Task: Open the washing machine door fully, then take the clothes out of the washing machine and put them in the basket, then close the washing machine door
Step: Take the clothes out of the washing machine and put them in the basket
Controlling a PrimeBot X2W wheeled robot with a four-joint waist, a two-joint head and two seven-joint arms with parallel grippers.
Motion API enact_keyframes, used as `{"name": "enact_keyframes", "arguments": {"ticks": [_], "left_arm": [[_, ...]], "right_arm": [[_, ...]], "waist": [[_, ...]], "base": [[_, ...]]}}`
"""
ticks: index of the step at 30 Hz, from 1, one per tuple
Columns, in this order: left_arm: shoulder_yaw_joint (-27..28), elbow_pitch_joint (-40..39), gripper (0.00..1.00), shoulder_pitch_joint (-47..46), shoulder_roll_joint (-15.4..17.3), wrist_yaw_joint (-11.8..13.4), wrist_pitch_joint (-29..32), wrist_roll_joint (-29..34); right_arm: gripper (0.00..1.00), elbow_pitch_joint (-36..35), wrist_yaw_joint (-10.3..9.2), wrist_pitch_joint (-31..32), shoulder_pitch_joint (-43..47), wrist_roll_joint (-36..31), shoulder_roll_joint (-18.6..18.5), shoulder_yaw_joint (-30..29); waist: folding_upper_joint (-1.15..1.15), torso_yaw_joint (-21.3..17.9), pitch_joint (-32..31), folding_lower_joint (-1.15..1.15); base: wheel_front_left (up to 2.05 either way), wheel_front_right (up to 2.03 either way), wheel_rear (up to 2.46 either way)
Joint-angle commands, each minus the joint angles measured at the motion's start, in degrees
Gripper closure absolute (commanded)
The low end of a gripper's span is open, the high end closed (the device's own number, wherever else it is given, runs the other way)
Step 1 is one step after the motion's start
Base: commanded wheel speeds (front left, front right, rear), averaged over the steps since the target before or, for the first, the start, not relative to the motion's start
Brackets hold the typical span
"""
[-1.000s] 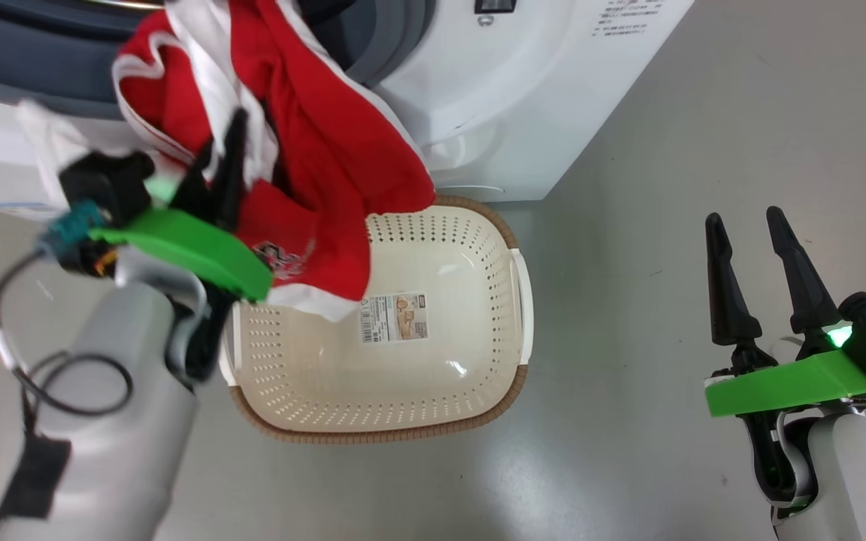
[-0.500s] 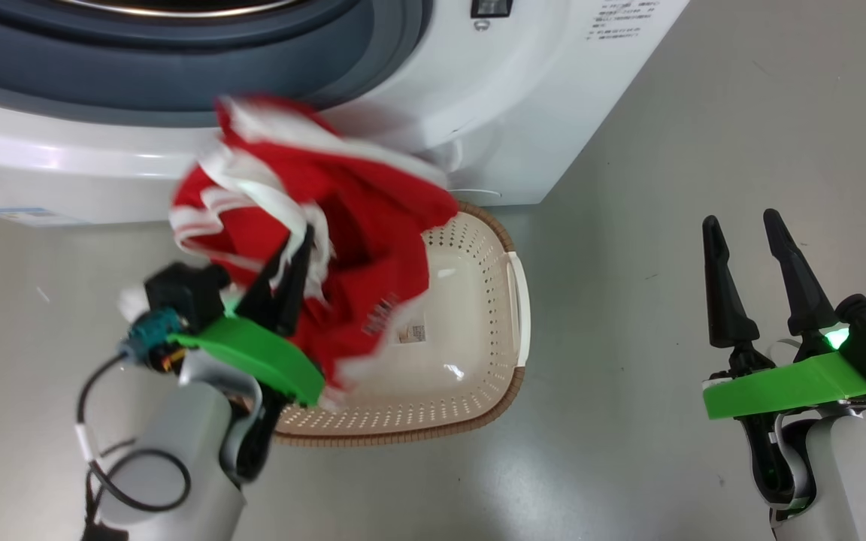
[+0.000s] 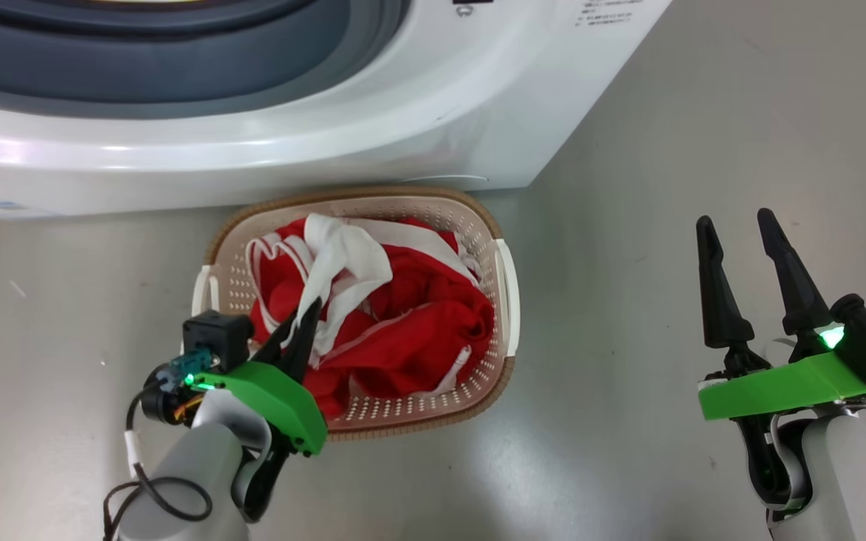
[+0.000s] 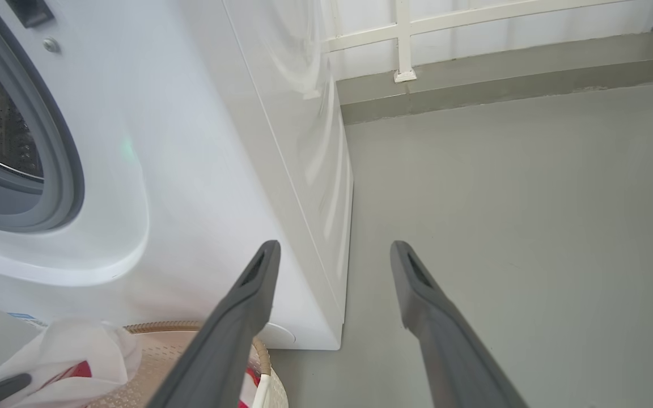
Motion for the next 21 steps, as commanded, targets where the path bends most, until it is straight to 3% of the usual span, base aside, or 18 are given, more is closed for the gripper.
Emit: {"name": "enact_keyframes", "arguments": {"ticks": [1, 5, 6, 9, 12, 21], "left_arm": [[1.0, 0.1, 1.0, -0.8, 1.4, -0.3, -0.5, -0.2], [-0.2, 2.4, 1.0, -2.2, 1.4, -0.3, -0.5, -0.8], [-1.1, 3.8, 0.93, -3.1, 1.4, -0.3, -0.5, -1.0], [-2.1, 5.4, 0.55, -4.3, 1.4, -0.3, -0.5, -1.9], [-2.6, 6.6, 0.02, -5.4, 1.5, -0.3, -0.5, -2.7], [-3.0, 7.4, 0.0, -6.8, 1.9, -0.3, -0.5, -4.0]], "right_arm": [[0.0, -1.5, 0.28, -0.4, 0.8, 0.0, -0.1, 1.4], [0.0, -1.8, 0.28, -0.4, 0.6, 0.0, -0.1, 1.5], [0.0, -1.9, 0.28, -0.4, 0.4, -0.1, -0.1, 1.5], [0.0, -2.0, 0.28, -0.4, 0.1, -0.1, -0.1, 1.5], [0.0, -2.1, 0.28, -0.4, -0.1, -0.2, -0.1, 1.5], [0.0, -1.9, 0.28, -0.4, -0.4, -0.5, -0.1, 1.1]], "waist": [[0.0, -0.4, 0.6, 0.0], [0.0, -0.7, 1.6, 0.0], [0.0, -0.8, 2.2, 0.0], [0.0, -0.8, 2.8, 0.0], [0.0, -0.9, 3.4, 0.0], [0.0, -0.6, 3.6, 0.0]], "base": [[0.0, 0.0, 0.0], [0.0, 0.0, 0.0], [0.0, 0.0, 0.0], [0.0, 0.0, 0.0], [0.0, 0.0, 0.0], [0.0, 0.0, 0.0]]}}
